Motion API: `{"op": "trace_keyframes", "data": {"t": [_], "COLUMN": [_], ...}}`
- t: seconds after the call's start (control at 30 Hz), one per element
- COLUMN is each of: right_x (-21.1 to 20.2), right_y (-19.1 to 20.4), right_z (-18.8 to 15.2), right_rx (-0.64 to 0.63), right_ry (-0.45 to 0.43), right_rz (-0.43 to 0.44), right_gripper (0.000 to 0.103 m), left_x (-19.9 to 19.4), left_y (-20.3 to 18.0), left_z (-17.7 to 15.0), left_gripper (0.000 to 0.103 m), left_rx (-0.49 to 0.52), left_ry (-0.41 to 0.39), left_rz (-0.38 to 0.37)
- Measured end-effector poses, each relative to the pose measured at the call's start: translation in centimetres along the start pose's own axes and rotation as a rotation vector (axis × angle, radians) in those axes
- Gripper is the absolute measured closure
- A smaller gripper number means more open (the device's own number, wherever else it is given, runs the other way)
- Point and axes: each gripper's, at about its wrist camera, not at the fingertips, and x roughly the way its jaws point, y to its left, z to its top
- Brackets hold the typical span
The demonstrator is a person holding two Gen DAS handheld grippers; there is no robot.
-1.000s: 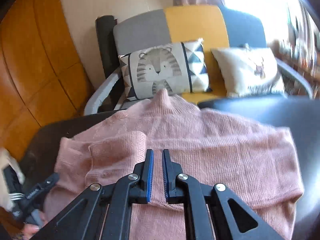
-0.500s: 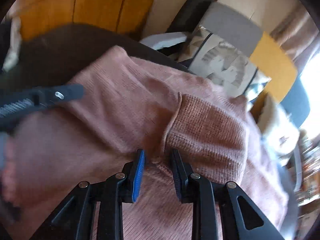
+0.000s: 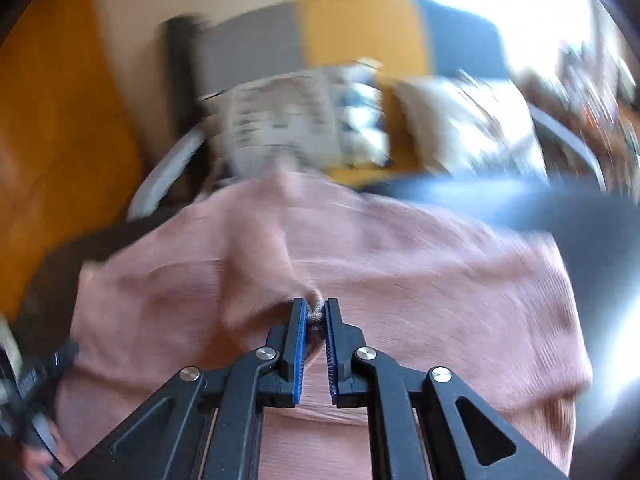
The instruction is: Fold clothes
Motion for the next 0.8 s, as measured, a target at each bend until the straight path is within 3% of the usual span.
{"op": "trace_keyframes", "data": {"t": [0.07,0.1,0.23,0.33,0.47,0.6,0.67,0.8], "right_x": [0.3,0.5,-1.7,-2.6,-1.2,1.6,1.6,1.2], "right_y": [-3.4,-4.8,-6.7,-4.5,1.3,4.3,4.5,4.6], "right_z": [-0.5,-0.9,-1.8,-1.6,-0.8,-2.4,-4.2,-4.9], "right_rx": [0.109,0.156,0.257,0.167,-0.081,-0.208,-0.235,-0.258], "right_ry": [0.054,0.076,-0.016,-0.072,-0.057,0.022,-0.040,-0.069], "right_rz": [-0.002,-0.001,-0.017,0.102,0.125,0.003,-0.024,-0.057], "right_gripper": [0.092,0.085,0.079,0.079,0.079,0.079,0.078,0.077], "left_x": [0.0,0.0,0.0,0.1,0.1,0.0,-0.1,-0.4], "left_y": [0.0,0.1,0.0,0.0,0.0,-0.3,-0.7,-1.7], "left_z": [0.0,0.0,0.0,0.0,0.0,0.0,0.0,0.1], "left_gripper": [0.070,0.070,0.070,0.070,0.070,0.070,0.070,0.069], "left_rx": [0.001,0.002,0.007,0.008,0.006,0.016,0.032,0.066], "left_ry": [0.000,0.000,0.001,0.001,0.001,0.002,0.004,0.008], "left_rz": [-0.001,-0.002,0.001,0.001,0.000,0.016,0.044,0.101]}}
